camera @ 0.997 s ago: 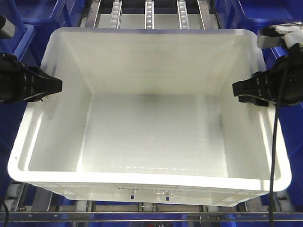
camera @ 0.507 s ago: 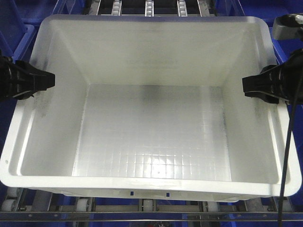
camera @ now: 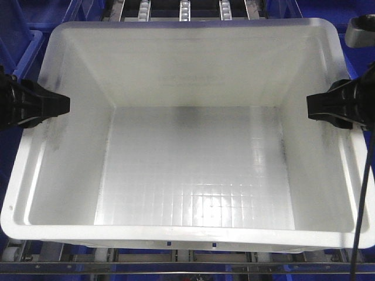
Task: Move bin from left to right shelf
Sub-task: 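Lift the tote with both grippers and pull it toward the robot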
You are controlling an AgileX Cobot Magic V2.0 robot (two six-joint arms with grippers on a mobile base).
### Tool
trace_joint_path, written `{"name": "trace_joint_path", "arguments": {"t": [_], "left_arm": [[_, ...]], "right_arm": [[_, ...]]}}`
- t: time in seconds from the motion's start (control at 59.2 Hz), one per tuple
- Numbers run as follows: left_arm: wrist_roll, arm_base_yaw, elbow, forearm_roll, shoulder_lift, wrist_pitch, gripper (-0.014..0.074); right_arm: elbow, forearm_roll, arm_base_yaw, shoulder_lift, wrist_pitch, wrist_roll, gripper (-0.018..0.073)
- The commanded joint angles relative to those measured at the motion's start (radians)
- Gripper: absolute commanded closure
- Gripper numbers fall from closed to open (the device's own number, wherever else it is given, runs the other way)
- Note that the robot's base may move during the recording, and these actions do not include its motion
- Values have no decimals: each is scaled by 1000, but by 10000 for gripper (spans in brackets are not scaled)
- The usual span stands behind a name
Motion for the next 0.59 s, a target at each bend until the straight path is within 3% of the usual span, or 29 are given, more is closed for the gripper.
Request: {"name": "trace_joint_path", "arguments": {"t": [0.0, 0.575], "left_arm": [[41, -12, -49, -99, -32, -22, 603], [14, -12, -49, -91, -89, -14, 603]], "right_arm": [[-45, 90, 7, -48, -119, -54, 564], [-45, 86, 7, -49, -70, -48, 564]]}}
